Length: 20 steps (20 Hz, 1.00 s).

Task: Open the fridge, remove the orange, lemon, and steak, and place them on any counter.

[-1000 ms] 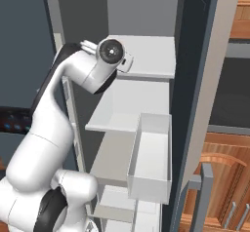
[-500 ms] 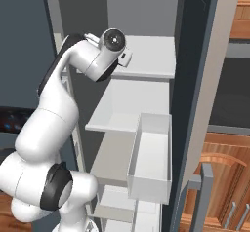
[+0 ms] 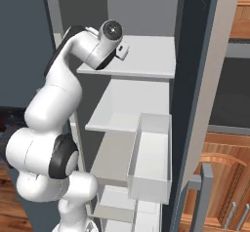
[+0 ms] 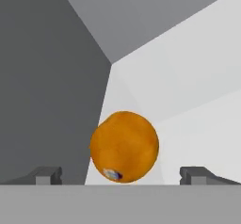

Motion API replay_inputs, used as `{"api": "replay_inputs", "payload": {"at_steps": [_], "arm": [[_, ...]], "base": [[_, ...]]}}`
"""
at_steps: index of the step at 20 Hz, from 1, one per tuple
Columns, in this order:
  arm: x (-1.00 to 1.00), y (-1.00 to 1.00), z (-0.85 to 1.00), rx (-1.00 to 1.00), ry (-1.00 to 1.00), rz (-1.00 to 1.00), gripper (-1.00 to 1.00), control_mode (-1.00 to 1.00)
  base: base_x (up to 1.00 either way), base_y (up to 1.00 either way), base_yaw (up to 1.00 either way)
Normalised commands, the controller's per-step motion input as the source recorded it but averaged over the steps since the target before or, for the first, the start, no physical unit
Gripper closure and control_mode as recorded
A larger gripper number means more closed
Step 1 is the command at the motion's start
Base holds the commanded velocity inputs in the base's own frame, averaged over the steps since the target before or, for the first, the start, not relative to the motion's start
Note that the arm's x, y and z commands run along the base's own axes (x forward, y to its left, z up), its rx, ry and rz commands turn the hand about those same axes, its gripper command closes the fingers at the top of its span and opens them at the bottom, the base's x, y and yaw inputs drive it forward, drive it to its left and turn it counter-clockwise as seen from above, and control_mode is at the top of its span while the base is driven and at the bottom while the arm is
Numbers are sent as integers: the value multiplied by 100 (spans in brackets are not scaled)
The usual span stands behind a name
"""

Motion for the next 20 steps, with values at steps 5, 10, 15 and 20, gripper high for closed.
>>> {"api": "replay_inputs", "payload": {"at_steps": [5, 10, 15, 20], "arm": [[39, 0, -6, 0, 0, 0, -100, -100], [15, 0, -26, 0, 3, 0, -100, -100], [13, 2, -40, 0, 12, 0, -100, -100], [30, 16, -27, 0, 10, 0, -100, -100]], "base": [[0, 0, 0], [0, 0, 0], [0, 0, 0], [0, 0, 0]]}}
